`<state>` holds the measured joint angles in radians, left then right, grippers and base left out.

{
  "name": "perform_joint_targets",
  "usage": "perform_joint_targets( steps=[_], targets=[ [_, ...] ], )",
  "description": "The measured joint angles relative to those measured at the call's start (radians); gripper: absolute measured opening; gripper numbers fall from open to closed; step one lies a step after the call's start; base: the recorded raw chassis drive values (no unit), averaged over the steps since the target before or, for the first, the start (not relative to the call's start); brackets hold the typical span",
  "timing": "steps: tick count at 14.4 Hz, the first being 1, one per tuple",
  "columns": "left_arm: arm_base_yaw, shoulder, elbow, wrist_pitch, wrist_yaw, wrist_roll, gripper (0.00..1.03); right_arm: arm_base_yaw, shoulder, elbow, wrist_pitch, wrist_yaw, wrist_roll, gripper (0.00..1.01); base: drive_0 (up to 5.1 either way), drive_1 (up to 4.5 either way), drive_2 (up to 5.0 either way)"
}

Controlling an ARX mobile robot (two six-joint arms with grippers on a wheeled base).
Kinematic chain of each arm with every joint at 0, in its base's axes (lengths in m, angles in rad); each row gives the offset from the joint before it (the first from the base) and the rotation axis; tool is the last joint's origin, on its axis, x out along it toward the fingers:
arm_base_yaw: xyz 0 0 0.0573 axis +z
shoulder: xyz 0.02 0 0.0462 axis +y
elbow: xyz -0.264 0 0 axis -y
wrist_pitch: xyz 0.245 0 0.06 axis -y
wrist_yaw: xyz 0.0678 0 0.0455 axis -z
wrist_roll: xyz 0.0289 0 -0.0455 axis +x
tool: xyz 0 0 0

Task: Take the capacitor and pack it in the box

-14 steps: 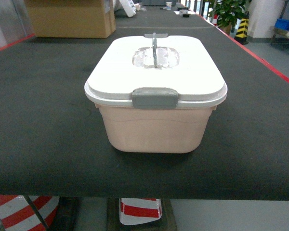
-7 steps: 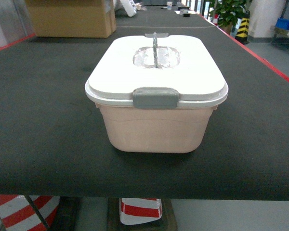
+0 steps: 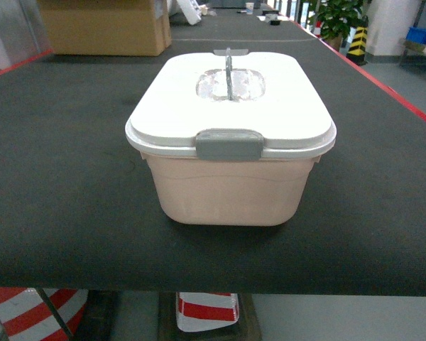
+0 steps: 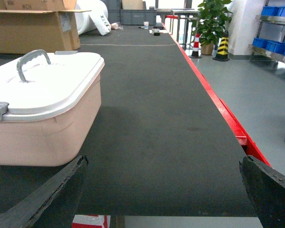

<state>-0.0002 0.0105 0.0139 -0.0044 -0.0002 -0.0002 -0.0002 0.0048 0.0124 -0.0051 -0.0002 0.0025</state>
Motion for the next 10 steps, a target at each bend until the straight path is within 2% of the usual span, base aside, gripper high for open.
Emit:
perform_joint_targets(
  steps=[10],
  targets=[
    [0.000,0.000,0.000,0.000,0.000,0.000,0.98,0.000,0.000,0.000,0.000,0.000,0.000,0.98,0.0,0.00,0.0]
  ],
)
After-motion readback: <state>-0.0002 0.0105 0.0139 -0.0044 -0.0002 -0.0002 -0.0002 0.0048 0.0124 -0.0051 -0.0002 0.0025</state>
